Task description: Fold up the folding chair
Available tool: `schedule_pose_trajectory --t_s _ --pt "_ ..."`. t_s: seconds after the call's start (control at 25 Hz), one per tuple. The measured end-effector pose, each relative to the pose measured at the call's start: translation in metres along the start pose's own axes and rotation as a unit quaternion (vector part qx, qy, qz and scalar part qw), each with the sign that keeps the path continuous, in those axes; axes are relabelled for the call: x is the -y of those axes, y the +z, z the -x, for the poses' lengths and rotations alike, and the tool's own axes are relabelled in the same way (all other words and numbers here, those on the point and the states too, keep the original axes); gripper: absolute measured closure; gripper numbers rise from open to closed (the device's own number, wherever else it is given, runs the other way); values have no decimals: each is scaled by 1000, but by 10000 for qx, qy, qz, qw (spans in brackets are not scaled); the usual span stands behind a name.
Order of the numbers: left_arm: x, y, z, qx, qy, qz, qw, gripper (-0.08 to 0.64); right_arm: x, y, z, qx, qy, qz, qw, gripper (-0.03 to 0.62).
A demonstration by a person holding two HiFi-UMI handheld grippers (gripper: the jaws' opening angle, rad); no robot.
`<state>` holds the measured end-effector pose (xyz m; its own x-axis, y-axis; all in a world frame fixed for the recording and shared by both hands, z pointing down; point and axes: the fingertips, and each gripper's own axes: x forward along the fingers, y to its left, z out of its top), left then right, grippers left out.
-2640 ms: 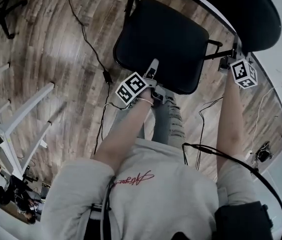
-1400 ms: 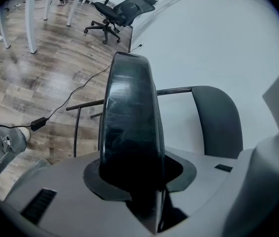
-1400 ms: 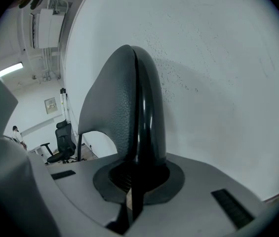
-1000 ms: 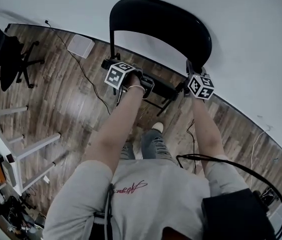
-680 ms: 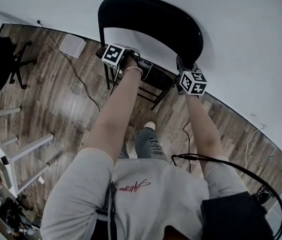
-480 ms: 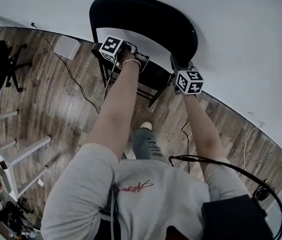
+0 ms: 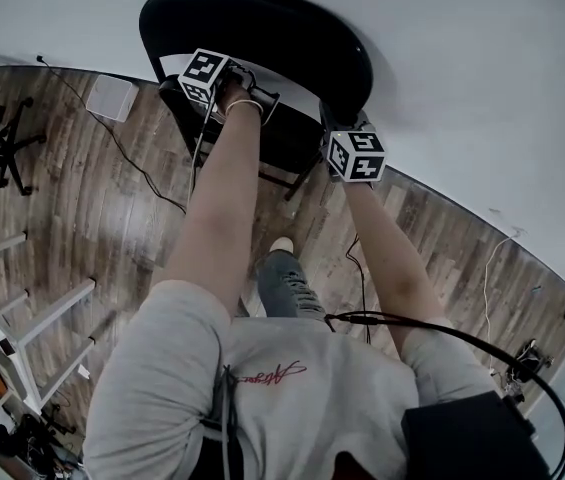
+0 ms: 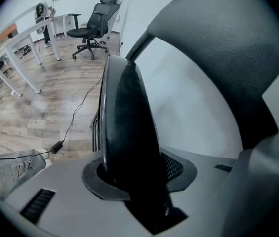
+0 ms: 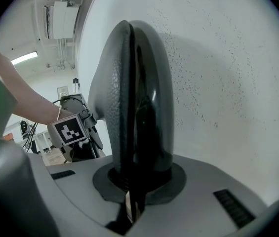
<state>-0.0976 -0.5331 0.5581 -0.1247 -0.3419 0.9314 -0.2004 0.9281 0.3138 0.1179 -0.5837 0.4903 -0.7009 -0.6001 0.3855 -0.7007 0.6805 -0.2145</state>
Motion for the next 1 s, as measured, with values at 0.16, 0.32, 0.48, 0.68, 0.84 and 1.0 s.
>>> schedule_pose_trajectory --t_s 0.16,0.32,0.48,0.68,0.84,1.0 --pt "4 -3 2 -205 -398 -310 9985 363 -5 2 5 -84 -45 370 9993 550" --pt "11 -1 19 -617 -1516 -1051 9809 242 -6 -4 19 -237 -179 866 9958 419" --pt "-6 6 40 -955 -2155 -1679 9572 172 8 -14 50 -212 -798 668 9943 419" --pt "-28 35 85 -517 -2463 -2669 9303 172 -13 -16 106 179 -1292 61 9914 419" --pt "-51 24 171 399 -3174 -3529 8793 185 -89 23 162 896 -1195 217 9885 432" --pt "-93 13 276 1725 -3690 -4111 8155 510 -206 64 213 1520 -671 485 9849 547"
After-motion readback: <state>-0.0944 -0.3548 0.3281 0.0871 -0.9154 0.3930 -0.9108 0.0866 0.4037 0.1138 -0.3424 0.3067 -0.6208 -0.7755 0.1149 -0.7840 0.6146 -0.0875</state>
